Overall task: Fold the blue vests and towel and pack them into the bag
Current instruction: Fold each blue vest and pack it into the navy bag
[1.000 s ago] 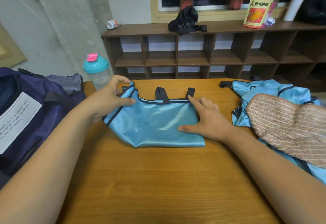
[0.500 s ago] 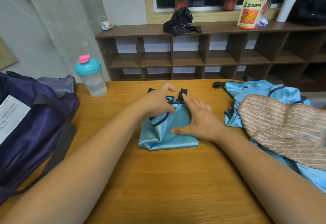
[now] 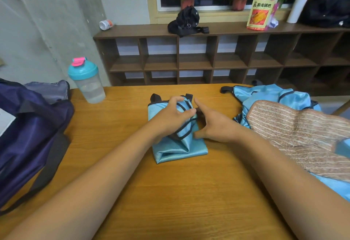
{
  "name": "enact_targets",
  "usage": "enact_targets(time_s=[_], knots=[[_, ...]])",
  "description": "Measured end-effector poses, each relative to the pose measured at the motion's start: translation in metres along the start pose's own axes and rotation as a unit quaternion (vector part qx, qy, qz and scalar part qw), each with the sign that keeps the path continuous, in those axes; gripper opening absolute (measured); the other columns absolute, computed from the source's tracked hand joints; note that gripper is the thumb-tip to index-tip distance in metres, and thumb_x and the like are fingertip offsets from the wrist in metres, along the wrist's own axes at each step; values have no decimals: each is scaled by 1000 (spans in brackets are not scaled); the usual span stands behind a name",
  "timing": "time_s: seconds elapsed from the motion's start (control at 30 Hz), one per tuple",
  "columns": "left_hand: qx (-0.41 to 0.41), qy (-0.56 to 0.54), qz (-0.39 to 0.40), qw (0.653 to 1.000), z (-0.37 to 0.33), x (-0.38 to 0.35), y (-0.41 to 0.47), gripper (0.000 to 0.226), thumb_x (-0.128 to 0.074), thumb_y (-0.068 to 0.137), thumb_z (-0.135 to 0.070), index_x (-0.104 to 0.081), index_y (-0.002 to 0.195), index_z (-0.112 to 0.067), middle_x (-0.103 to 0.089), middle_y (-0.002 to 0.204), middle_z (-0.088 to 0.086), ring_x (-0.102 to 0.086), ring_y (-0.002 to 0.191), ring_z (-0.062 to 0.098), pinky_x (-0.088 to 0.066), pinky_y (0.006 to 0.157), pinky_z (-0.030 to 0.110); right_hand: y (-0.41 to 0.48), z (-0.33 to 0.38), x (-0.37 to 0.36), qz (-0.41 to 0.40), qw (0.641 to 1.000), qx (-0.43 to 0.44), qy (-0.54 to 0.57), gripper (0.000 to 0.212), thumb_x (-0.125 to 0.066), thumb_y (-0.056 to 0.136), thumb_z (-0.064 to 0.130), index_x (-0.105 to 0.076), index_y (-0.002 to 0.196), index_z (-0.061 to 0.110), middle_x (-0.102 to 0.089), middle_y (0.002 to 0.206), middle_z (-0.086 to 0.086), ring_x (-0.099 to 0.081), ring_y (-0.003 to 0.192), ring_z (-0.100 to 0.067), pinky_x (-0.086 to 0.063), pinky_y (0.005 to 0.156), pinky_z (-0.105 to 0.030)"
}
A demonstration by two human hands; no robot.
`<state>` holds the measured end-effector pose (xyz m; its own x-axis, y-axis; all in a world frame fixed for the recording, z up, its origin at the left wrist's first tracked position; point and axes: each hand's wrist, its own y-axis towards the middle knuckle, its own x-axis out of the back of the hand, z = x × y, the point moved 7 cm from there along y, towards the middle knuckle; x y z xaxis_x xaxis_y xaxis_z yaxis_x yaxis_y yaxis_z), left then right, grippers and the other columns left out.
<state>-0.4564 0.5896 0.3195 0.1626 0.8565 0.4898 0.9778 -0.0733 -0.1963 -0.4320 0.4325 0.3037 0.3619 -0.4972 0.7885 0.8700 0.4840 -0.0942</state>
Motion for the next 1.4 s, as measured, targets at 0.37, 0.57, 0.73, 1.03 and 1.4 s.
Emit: enact_targets(time_s=[0.37, 0.57, 0.73, 1.03, 1.4], knots=[[-189, 63, -23, 980, 22, -1, -29, 30, -72, 97, -19, -60, 118, -36, -66, 110, -16, -66, 102, 6, -59, 88, 42, -14, 47, 7, -174, 974, 143, 20, 36, -52, 110, 16, -61, 144, 20, -64, 133, 7, -58, 123, -7, -46, 106, -25], [-266, 205, 32, 941, 32, -12, -58, 12, -72, 97, -39, -62, 103, -35, -51, 118, -25, -48, 121, 0, -44, 101, 24, -17, 54, -23, -86, 978, 191, -19, 38, -47, 114, 30, -60, 147, 19, -63, 141, 8, -57, 129, -2, -43, 111, -22], [-286, 183, 71, 938, 37, -3, -79, 18, -73, 96, -45, -66, 111, -38, -55, 125, -23, -51, 128, 6, -44, 107, 31, -41, 32, -35, -45, 980, 176, -85, 52, -46, 111, 53, -51, 156, 28, -47, 161, 13, -35, 150, 4, -29, 127, -29], [-314, 370, 11, 874, 32, 16, -91, 27, -66, 85, -53, -50, 102, -39, -47, 107, -22, -44, 100, 1, -46, 86, 27, -55, 32, -39, -16, 974, 173, -143, 93, -55, 89, 87, -36, 163, 36, -23, 171, 24, -12, 157, 7, -19, 131, -31], [-257, 176, -28, 950, 32, 30, -87, 9, -59, 104, -27, -53, 98, -32, -62, 87, -12, -58, 78, 13, -47, 66, 36, -56, 30, -22, -119, 967, 208, -81, 21, -71, 102, 32, -71, 122, 26, -70, 115, 14, -66, 107, -6, -55, 90, -35]])
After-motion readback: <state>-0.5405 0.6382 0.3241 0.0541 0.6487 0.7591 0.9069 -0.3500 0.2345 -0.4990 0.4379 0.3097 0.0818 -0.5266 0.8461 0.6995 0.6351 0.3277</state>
